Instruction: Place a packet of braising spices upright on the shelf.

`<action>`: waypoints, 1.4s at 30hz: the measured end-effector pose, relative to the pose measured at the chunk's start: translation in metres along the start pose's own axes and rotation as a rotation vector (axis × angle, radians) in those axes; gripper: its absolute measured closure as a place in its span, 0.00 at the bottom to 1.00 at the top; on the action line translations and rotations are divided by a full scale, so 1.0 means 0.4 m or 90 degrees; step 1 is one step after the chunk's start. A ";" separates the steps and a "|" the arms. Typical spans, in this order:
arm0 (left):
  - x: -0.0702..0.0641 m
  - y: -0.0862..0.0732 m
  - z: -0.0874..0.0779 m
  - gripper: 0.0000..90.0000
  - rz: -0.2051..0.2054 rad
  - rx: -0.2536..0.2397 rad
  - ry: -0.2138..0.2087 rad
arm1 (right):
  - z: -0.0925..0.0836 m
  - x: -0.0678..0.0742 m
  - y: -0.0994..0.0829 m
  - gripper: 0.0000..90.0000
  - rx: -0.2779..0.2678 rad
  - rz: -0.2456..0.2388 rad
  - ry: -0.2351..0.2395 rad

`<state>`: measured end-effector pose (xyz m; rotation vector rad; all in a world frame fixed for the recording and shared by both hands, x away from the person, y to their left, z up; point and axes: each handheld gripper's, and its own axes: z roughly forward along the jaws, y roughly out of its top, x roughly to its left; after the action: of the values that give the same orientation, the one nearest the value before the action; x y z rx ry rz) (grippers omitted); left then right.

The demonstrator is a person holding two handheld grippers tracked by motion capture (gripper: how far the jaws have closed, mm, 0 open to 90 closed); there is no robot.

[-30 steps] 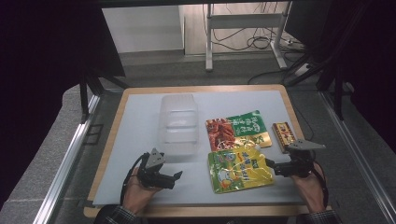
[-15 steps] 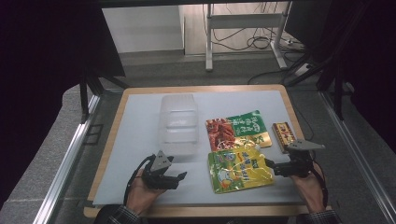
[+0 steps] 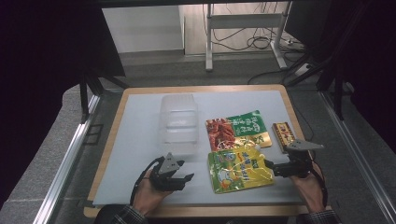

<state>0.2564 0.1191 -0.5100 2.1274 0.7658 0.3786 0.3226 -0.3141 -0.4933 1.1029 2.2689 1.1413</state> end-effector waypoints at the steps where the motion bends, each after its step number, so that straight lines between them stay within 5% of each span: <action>1: -0.004 0.004 0.006 0.46 0.001 -0.003 -0.009 | 0.000 0.001 0.000 0.00 0.001 0.000 0.001; 14: -0.031 0.033 0.051 0.66 0.021 -0.015 -0.050 | 0.003 0.003 0.000 0.00 0.012 -0.013 -0.001; 28: -0.059 0.055 0.106 1.00 0.037 -0.017 -0.049 | 0.008 0.008 -0.002 0.00 0.025 -0.020 0.000; 42: -0.066 0.079 0.165 1.00 0.039 -0.034 -0.062 | 0.012 0.028 -0.004 0.00 0.044 -0.037 0.008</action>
<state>0.2817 0.0472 -0.5255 2.1070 0.6284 0.3214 0.3178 -0.3037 -0.4971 1.0508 2.3499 1.0572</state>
